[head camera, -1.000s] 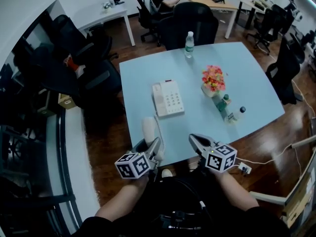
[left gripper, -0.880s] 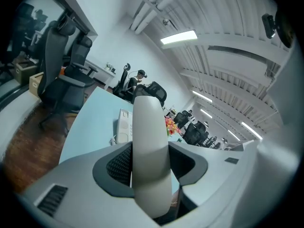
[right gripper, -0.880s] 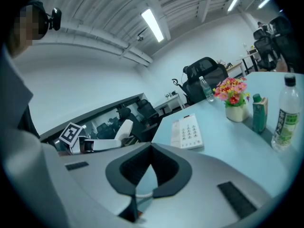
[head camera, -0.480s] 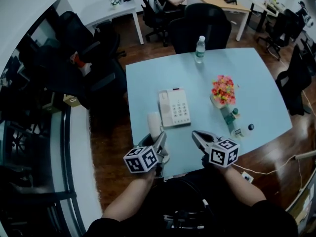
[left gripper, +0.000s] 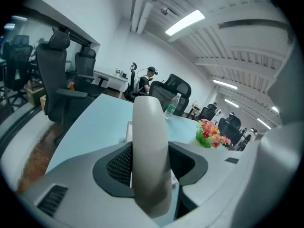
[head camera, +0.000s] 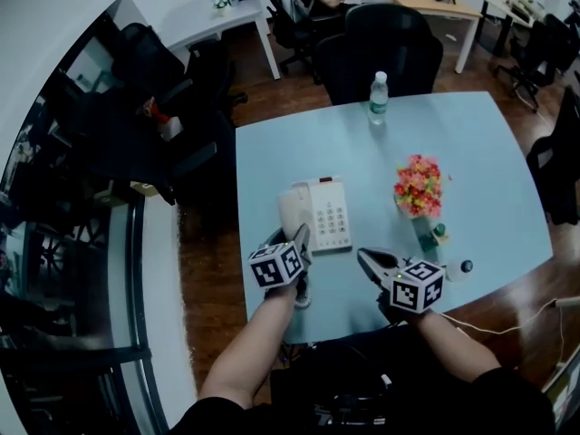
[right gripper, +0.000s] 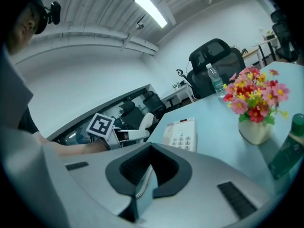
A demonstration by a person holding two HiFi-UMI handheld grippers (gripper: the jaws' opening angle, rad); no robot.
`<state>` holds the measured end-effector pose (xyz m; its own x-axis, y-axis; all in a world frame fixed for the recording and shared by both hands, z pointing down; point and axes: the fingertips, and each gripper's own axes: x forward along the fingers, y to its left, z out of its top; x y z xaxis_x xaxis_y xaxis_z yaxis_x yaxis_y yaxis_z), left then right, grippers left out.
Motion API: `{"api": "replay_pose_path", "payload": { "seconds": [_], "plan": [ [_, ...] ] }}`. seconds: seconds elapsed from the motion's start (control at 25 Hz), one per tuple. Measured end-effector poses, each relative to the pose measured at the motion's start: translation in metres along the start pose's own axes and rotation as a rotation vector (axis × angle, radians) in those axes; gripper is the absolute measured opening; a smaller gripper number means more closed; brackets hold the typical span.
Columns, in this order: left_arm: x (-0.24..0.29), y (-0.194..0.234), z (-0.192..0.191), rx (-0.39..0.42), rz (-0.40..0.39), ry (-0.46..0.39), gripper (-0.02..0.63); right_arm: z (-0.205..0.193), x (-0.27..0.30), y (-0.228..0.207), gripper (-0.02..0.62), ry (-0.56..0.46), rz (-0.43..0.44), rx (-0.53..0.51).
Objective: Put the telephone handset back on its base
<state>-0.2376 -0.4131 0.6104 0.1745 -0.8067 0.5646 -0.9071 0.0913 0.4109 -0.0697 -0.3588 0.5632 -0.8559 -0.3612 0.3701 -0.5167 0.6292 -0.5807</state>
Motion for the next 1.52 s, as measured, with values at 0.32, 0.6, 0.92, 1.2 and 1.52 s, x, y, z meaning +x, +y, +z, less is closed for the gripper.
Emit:
{"api": "replay_pose_path", "payload": {
  "seconds": [0.32, 0.6, 0.92, 1.2, 1.52],
  "plan": [
    [0.067, 0.018, -0.009, 0.052, 0.112, 0.102, 0.212, 0.009, 0.001, -0.029, 0.017, -0.005, 0.013, 0.042],
    [0.086, 0.024, -0.017, 0.064, 0.136, 0.148, 0.212, 0.013, 0.01, -0.029, 0.017, -0.005, 0.023, 0.055],
    [0.092, 0.025, -0.018, 0.093, 0.142, 0.139, 0.223, 0.009, 0.008, -0.03, 0.017, 0.001, 0.006, 0.048],
    [0.066, 0.019, -0.005, 0.073, 0.108, 0.072, 0.224, 0.012, 0.005, -0.017, 0.017, -0.021, -0.005, 0.027],
    [-0.002, 0.001, -0.013, 0.023, -0.011, 0.034, 0.069, -0.003, 0.011, 0.019, 0.017, -0.006, 0.026, -0.033]
  ]
}}
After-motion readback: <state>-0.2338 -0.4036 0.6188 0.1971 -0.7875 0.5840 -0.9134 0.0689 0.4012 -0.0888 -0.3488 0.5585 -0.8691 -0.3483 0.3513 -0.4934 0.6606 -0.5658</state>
